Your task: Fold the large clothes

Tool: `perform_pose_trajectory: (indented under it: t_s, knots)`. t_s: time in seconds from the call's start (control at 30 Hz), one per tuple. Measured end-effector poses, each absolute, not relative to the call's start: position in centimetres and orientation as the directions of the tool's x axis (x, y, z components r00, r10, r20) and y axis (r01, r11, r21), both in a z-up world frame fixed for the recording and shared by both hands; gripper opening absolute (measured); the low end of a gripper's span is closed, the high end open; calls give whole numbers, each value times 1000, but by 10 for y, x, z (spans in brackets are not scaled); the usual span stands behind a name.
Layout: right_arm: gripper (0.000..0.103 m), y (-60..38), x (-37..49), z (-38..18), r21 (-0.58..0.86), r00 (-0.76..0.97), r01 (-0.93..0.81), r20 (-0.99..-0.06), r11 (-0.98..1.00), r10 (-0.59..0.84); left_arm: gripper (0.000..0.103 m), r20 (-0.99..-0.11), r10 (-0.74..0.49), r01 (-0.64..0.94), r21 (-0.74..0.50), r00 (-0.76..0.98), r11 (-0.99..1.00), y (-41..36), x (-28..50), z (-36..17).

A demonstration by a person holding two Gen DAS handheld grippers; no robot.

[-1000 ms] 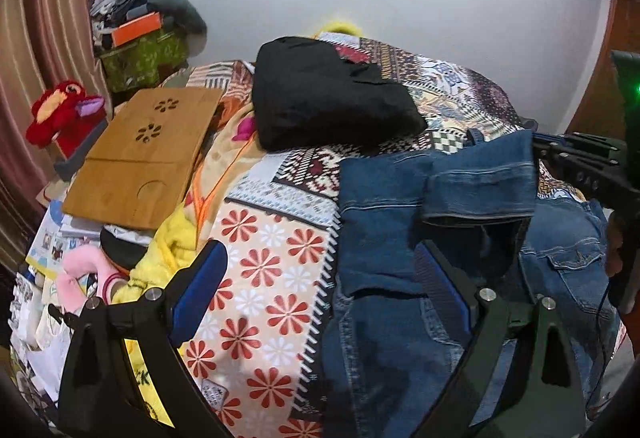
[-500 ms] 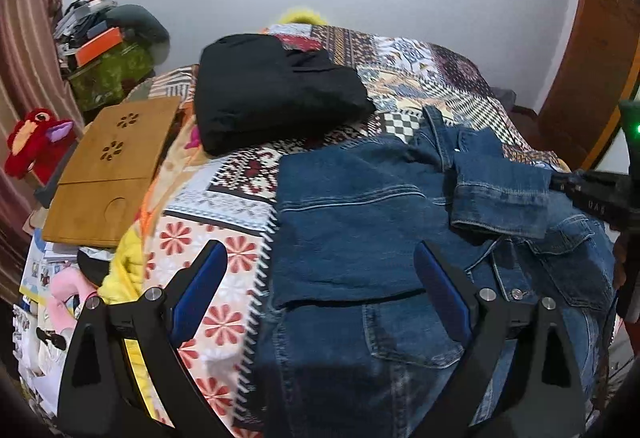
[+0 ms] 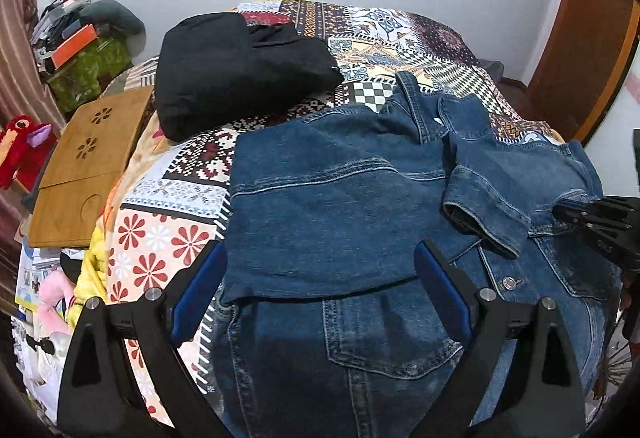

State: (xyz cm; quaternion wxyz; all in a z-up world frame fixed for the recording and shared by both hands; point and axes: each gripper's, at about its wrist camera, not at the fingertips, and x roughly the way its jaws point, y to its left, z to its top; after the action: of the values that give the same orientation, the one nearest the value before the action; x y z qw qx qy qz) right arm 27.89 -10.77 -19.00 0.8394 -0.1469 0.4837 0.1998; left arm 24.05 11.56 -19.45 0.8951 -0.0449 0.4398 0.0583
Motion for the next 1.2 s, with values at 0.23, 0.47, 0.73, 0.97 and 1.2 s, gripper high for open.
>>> perform_pose_trajectory:
  t_s: [0.23,0.47,0.73,0.97,1.2]
  knots:
    - [10,-88,263,-164,-76,494,-536,-836,841,239,95,-779,46,-133,-49,626,990,111,246,-188]
    - [58,-42,256,-166,-85,489,-625,-818,776,304,95,-774,57,-132,-35,630,991,114,240,-186]
    - [57,8,275,-205,-107,391,-718,-879,688,271,95,-770,79,-157,-28,634,987,131,232,-189]
    - [58,16,300,-233,-72,295,-725,-931,685,215,95,-774,77,-172,-41,628,984,139,234,-195]
    - [40,7,308,-234,-79,305,-714,-929,696,208,95,-777,67,-170,-53,626,984,139,235,-198]
